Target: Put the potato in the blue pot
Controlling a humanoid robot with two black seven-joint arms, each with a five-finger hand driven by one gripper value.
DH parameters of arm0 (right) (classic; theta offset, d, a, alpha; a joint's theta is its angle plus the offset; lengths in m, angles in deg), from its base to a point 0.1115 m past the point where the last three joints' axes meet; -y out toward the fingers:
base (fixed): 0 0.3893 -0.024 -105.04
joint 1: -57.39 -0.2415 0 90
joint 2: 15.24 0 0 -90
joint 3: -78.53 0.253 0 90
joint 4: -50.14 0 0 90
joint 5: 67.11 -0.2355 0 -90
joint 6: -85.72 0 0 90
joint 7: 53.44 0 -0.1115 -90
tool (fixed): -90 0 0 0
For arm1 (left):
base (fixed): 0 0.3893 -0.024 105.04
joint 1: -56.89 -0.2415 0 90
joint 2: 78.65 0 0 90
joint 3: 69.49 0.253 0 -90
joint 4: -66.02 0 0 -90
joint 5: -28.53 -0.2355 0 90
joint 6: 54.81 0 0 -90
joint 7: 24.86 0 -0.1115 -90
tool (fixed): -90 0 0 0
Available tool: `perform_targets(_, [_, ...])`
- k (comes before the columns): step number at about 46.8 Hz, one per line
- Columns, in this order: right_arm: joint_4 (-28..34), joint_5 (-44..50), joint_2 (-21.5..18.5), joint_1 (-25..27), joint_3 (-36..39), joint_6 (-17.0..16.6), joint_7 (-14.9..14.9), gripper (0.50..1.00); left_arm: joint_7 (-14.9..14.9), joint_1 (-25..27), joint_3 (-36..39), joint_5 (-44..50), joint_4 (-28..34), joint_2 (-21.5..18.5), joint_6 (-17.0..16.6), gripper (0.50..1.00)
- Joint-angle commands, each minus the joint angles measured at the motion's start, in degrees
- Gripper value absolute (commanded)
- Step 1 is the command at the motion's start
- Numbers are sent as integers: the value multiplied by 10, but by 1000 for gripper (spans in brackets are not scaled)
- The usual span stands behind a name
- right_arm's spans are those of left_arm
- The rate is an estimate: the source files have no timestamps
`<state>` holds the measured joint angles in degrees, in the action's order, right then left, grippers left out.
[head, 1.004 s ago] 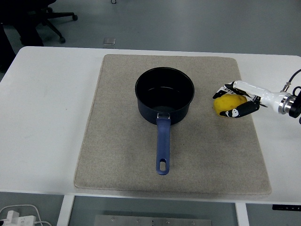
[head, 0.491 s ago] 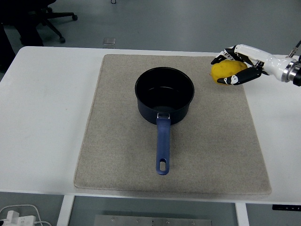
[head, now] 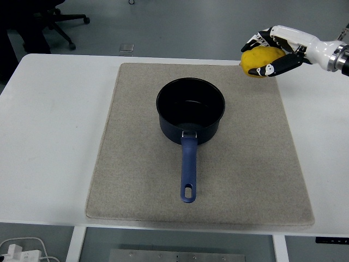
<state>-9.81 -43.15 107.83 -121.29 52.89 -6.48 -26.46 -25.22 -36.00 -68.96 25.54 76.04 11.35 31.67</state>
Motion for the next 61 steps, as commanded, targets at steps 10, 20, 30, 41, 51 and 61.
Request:
perform_targets(10, [6, -36, -65, -28, -33, 0, 0, 500, 0, 1, -1, 0, 0, 0, 0, 996])
perform_targets(20, [31, -54, -132, -52, -61, 0, 0, 500, 0, 1, -1, 0, 0, 0, 0, 996])
perform_targets(30, [66, -80, -197, -60, -68, -1, 0, 500, 0, 1, -1, 0, 0, 0, 0, 996])
perform_targets(41, [108, -98, -263, -55, -79, -1, 0, 500, 0, 1, -1, 0, 1, 0, 0, 996])
perform_targets(51, [133, -98, -292, -30, -79, 0, 0, 500, 0, 1, 0, 0, 1, 0, 0, 996])
perform_targets(61, [153, -98, -307, -7, -77, 1, 0, 500, 0, 1, 0, 0, 4, 0, 0, 996])
